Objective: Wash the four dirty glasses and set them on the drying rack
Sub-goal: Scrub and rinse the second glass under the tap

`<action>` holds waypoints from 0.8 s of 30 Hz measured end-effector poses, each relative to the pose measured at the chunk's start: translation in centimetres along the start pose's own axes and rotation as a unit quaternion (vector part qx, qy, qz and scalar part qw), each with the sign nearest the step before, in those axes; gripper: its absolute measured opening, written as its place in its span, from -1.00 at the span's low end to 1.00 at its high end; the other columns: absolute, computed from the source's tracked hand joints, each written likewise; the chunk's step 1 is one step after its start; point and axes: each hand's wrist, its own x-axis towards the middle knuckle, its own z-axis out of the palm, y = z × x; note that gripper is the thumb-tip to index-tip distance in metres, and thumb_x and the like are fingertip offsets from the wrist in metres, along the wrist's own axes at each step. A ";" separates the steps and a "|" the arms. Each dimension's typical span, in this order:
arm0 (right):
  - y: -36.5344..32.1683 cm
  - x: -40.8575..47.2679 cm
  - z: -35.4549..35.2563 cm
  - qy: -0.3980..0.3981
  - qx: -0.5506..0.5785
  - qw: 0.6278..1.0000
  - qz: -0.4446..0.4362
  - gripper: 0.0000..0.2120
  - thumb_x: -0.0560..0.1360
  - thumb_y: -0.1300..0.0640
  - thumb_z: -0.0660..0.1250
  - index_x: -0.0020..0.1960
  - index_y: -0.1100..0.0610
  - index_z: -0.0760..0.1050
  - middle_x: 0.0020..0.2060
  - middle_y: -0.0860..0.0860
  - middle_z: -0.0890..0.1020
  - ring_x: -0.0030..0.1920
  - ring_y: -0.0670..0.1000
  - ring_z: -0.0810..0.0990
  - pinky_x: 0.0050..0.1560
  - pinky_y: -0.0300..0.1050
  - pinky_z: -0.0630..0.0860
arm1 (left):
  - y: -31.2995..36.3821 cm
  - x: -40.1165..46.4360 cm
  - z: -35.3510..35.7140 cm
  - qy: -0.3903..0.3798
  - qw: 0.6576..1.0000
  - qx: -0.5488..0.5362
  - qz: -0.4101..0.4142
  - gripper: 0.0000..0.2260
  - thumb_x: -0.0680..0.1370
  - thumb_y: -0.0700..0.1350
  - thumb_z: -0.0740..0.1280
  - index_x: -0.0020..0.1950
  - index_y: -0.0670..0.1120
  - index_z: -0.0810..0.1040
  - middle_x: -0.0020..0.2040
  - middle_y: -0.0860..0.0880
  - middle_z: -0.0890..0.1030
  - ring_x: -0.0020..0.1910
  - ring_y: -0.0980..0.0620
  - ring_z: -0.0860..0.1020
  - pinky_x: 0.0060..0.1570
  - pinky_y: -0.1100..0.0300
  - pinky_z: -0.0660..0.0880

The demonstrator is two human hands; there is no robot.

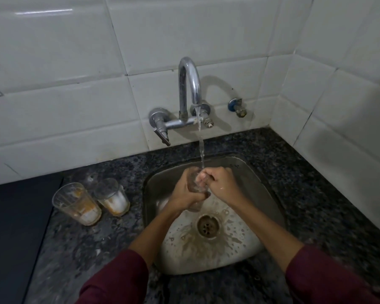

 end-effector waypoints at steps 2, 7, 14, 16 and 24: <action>-0.7 0.0 0.4 0.020 -0.025 0.999 0.013 -0.79 0.53 0.24 0.24 -0.17 0.18 0.64 -0.28 0.06 0.69 -0.24 -0.08 0.63 -0.14 -0.36 0.50 | 0.2 -0.2 0.6 0.036 0.996 0.082 0.027 -0.35 0.28 -0.21 0.51 0.30 0.01 0.34 0.03 -0.08 0.62 -0.10 -0.01 0.63 -0.23 0.14 0.60; -0.2 0.1 0.0 0.036 0.129 0.990 0.054 -0.78 0.51 0.29 0.28 -0.23 0.12 0.64 -0.35 0.06 0.67 -0.29 -0.05 0.64 -0.15 -0.21 0.57 | 0.3 0.2 -0.1 -0.002 0.998 0.070 -0.003 -0.28 0.28 -0.02 0.57 0.37 0.08 0.32 0.20 -0.07 0.57 0.04 -0.01 0.62 -0.02 0.02 0.62; -0.2 0.2 -0.7 -0.011 0.243 0.968 0.053 -0.74 0.54 0.29 0.25 -0.23 0.09 0.63 -0.41 -0.03 0.64 -0.32 -0.03 0.59 -0.26 -0.03 0.55 | 2.1 -0.5 -1.3 -0.146 0.961 -0.208 -0.109 -0.59 0.35 -0.09 0.50 0.16 -0.11 0.53 -0.09 -0.20 0.61 -0.34 -0.12 0.59 -0.34 0.07 0.58; -0.8 0.7 -0.7 0.001 0.201 0.978 0.057 -0.70 0.54 0.32 0.23 -0.29 0.09 0.60 -0.42 -0.02 0.61 -0.37 -0.13 0.58 -0.24 -0.15 0.54 | 2.3 -0.3 -1.0 -0.092 0.975 -0.176 -0.096 -0.63 0.37 -0.15 0.44 0.15 -0.12 0.51 -0.10 -0.18 0.60 -0.36 -0.11 0.58 -0.36 0.07 0.57; -2.9 2.4 0.1 0.050 -0.001 0.996 0.076 -0.78 0.43 0.34 0.25 -0.24 0.16 0.64 -0.26 0.11 0.69 -0.19 0.05 0.65 -0.09 -0.09 0.58 | 2.6 0.4 0.7 0.116 0.987 0.112 0.024 -0.50 0.29 -0.05 0.49 0.17 0.09 0.40 -0.07 0.03 0.59 -0.13 0.04 0.59 -0.21 0.19 0.52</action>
